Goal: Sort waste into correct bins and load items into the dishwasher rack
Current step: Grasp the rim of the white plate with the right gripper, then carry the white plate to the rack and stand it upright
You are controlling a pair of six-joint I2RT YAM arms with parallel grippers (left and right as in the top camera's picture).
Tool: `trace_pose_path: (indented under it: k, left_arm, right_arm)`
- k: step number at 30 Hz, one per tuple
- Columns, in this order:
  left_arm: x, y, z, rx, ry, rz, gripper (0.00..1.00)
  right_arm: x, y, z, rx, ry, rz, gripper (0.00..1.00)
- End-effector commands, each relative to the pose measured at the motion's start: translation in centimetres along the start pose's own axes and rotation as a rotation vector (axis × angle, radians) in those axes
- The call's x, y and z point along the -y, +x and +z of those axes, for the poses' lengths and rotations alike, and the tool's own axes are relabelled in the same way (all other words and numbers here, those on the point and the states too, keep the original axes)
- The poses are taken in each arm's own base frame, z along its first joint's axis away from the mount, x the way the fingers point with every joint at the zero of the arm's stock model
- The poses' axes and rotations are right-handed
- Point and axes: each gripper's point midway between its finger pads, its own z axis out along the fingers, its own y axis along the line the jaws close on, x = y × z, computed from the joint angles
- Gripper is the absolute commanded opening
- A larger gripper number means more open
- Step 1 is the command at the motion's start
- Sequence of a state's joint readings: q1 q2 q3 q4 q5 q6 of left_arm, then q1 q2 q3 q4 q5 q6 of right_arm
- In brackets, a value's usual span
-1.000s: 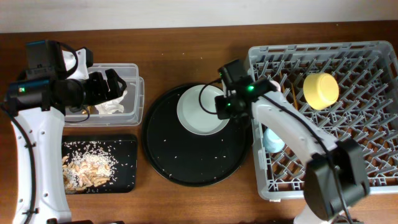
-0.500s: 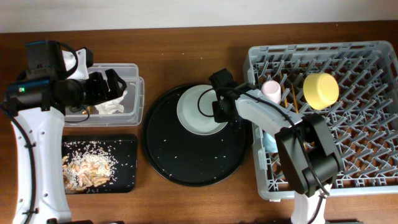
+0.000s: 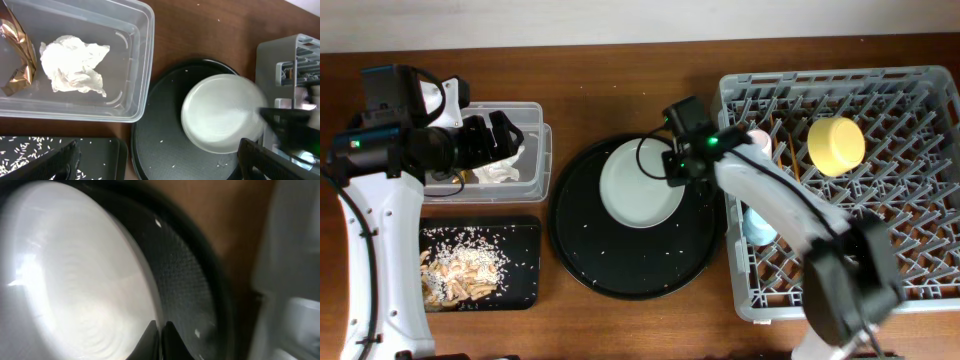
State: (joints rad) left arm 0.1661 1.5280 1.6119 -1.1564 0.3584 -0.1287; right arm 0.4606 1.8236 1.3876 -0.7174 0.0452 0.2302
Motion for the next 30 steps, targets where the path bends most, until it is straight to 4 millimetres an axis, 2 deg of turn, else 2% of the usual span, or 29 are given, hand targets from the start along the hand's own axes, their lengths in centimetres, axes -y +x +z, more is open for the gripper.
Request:
trace_pose_path:
  k: [1,3,4,5,7,9,11,14,16,18,22,24,28,30]
  left_arm:
    - [-0.1,0.0,0.0,0.002,-0.001,-0.007,1.0]
    - [-0.1,0.0,0.0,0.002,-0.001,-0.007,1.0]
    - [-0.1,0.0,0.0,0.002,-0.001,-0.007,1.0]
    - [-0.1,0.0,0.0,0.002,-0.001,-0.007,1.0]
    - [-0.1,0.0,0.0,0.002,-0.001,-0.007,1.0]
    - [-0.1,0.0,0.0,0.002,-0.001,-0.007,1.0]
    - [-0.1,0.0,0.0,0.002,-0.001,-0.007,1.0]
    - [-0.1,0.0,0.0,0.002,-0.001,-0.007,1.0]
    - [-0.1,0.0,0.0,0.002,-0.001,-0.007,1.0]
    - [-0.1,0.0,0.0,0.002,-0.001,-0.007,1.0]
    - [-0.1,0.0,0.0,0.002,-0.001,-0.007,1.0]
    - [-0.1,0.0,0.0,0.002,-0.001,-0.007,1.0]
    - [-0.1,0.0,0.0,0.002,-0.002,-0.007,1.0]
    - [-0.1,0.0,0.0,0.002,-0.001,-0.007,1.0]
  right_arm:
    - [1.3,-2.5,-10.5,0.201,0.048,-0.069,0.04]
    - [4.8,-1.2,-15.8,0.261,0.207,-0.047,0.04]
    - [7.1,-0.3,-18.9,0.298,0.32,-0.03,0.04]
    - [8.6,0.4,-20.7,0.317,0.392,-0.019,0.04]
    - [13.3,3.4,-26.5,0.338,0.664,-0.032,0.04]
    - [15.9,5.3,-30.0,0.322,0.84,-0.076,0.04]
    - [17.1,6.4,-31.7,0.259,0.944,-0.187,0.04]
    - [17.1,6.6,-31.0,0.146,0.965,-0.342,0.04]
    - [17.5,6.4,-31.0,0.122,1.007,-0.349,0.04]
    - [19.2,6.3,-31.4,0.06,1.11,-0.32,0.04]
    - [22.8,6.4,-29.9,-0.07,1.173,-0.217,0.04]
    - [24.0,6.0,-28.2,-0.117,1.165,-0.191,0.04]
    - [23.3,4.5,-22.0,-0.171,1.006,-0.225,0.04]
    - [23.2,4.5,-20.2,-0.216,0.987,-0.247,0.04]
